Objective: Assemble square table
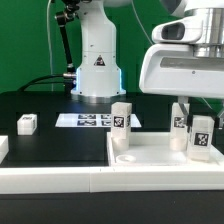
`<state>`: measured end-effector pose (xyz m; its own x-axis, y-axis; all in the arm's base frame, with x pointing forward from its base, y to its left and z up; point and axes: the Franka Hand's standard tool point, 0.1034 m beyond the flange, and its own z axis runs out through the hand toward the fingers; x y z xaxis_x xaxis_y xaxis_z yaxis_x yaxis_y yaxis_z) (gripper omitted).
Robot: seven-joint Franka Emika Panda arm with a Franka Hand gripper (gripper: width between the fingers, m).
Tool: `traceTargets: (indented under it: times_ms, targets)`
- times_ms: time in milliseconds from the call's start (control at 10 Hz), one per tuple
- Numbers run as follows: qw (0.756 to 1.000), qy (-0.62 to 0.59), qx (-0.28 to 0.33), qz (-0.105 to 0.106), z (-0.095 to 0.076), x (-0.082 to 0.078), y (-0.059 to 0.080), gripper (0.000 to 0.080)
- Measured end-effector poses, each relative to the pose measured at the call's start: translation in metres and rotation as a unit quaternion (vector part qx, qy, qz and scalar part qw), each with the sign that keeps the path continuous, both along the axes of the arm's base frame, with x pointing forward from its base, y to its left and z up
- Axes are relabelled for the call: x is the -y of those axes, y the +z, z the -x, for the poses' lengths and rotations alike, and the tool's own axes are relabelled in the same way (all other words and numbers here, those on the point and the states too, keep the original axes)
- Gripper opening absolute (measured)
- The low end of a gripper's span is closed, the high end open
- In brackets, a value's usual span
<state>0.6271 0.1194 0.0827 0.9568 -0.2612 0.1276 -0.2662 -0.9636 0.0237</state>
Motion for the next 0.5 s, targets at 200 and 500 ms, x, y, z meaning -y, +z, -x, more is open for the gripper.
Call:
traceTargets:
  times_ms: [200,500]
  targets:
    - [0.997,-0.070,0.004,-0.008,0.0000,0.0001,-0.0002,0.0290]
    - [0.974,-0.223,0.015,-0.029,0.0012,0.0001,-0.0011,0.0290]
